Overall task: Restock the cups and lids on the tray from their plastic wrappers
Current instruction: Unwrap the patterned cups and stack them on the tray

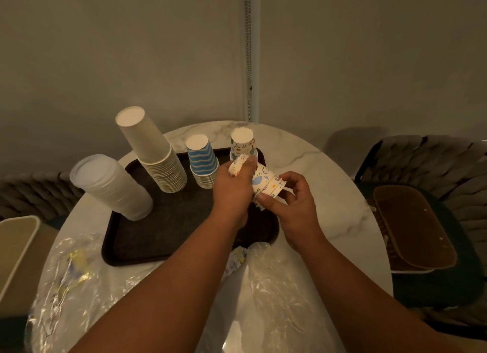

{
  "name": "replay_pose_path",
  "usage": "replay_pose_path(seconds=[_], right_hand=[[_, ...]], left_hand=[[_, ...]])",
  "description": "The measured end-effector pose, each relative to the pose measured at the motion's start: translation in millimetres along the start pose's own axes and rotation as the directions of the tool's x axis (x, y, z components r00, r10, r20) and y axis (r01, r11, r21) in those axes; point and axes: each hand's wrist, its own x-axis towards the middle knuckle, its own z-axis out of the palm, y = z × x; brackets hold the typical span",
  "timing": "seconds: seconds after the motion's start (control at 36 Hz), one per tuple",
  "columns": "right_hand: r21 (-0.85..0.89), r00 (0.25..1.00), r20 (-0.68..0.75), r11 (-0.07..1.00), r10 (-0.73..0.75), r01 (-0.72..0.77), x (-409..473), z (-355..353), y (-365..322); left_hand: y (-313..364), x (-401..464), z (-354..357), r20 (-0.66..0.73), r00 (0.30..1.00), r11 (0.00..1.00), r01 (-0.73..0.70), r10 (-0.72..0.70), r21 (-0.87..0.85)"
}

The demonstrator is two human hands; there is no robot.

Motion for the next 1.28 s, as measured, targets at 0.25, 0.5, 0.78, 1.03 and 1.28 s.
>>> replay_pose_path(seconds=[0.25,0.5,0.78,1.03,1.28], right_hand=[[0.052,0.998,-0.057,0.998,0.038,-0.035,-0.5,-1.2,-2.3],[0.088,0.990,-0.096,0.992,0.100,-0.092,6.9,-15.7,-2.0],[0.105,0.986,-0.121,0.989,0.114,-0.102,8.7,-35.1,-1.6],[0.125,0.984,-0.130,0.987,0.118,-0.102,11.2,-38.2,-4.2],[0.135,0.992,-0.098,0.989,0.081,-0.067,15.6,-23.9,-10.4]], left_hand=[[32.3,18.6,-4.3,-0.010,0.977,0.962,-0.210,0.215,0.176],[71.1,57.1,15.5,0.140,0.828,0.649,-0.520,0.543,0.555],[28.0,79.8,20.3,0.148,0.896,0.582,-0.389,0.418,0.714],[23.6,76.2,18.9,0.154,0.924,0.638,-0.356,0.351,0.683],[24.7,18.9,7.5,-0.005,0.862,0.753,-0.439,0.506,0.490]])
